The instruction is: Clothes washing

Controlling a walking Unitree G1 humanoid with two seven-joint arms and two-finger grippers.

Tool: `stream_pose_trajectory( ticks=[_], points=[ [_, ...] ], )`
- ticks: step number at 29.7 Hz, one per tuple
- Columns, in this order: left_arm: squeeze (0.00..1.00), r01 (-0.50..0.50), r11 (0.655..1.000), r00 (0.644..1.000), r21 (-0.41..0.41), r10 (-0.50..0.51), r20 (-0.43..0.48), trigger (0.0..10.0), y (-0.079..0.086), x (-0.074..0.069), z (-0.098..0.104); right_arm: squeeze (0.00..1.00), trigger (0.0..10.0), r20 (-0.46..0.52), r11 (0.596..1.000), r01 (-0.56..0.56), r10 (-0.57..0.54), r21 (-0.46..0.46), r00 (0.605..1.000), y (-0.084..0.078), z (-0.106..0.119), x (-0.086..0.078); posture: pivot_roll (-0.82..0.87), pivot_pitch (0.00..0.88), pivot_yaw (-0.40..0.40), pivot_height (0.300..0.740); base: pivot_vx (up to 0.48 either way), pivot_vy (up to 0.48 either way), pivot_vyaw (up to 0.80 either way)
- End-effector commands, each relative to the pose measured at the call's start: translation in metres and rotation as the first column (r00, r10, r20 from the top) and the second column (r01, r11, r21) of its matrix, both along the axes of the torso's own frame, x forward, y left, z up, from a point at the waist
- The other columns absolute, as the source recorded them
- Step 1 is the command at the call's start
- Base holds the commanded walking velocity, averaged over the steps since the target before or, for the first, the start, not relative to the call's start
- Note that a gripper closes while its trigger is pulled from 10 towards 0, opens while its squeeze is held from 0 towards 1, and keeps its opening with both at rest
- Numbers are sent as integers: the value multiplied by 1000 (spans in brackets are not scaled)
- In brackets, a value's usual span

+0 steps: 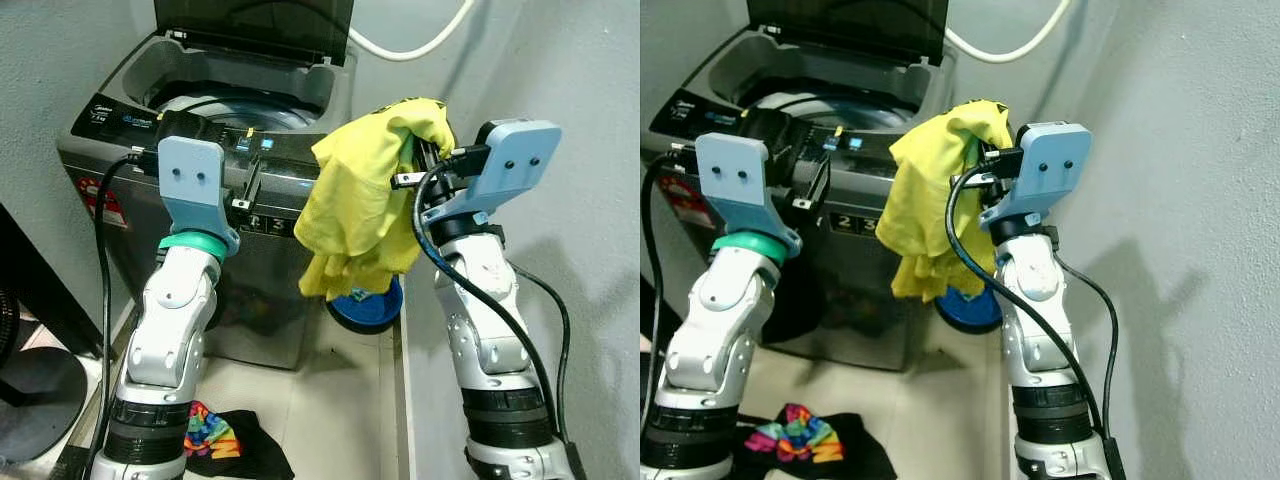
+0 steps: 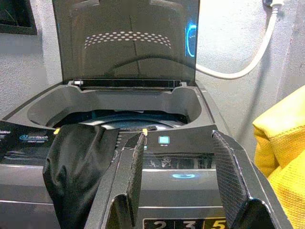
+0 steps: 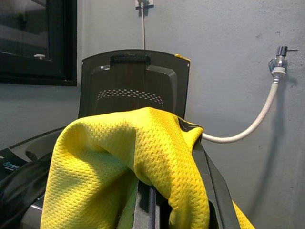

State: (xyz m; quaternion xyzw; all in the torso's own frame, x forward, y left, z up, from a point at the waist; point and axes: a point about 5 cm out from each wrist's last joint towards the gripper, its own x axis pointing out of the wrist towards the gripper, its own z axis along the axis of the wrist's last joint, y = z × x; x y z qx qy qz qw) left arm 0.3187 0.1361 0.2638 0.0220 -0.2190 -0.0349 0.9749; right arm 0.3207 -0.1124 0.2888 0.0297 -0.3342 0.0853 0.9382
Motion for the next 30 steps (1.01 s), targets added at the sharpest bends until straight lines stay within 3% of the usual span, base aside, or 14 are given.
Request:
stream_pose_trajectory(
  ticks=[1,22,30],
  points=[
    [0,-2,1000,1000,1,2,-26,10000,-1,0,-6,0,10000,3,1000,5,-5,-4,1000,-1,-2,-1,140,0,-31,740,0,0,0],
    [0,-7,1000,999,-4,7,-32,10000,1,1,-6,0,10000,-4,1000,1,-1,-5,1000,0,-3,1,145,0,-33,740,0,0,0],
    [0,-8,1000,999,-10,7,-39,10000,1,1,-7,0,10000,-5,1000,-1,1,-7,1000,0,-3,1,146,0,-35,740,0,444,0]
  ],
)
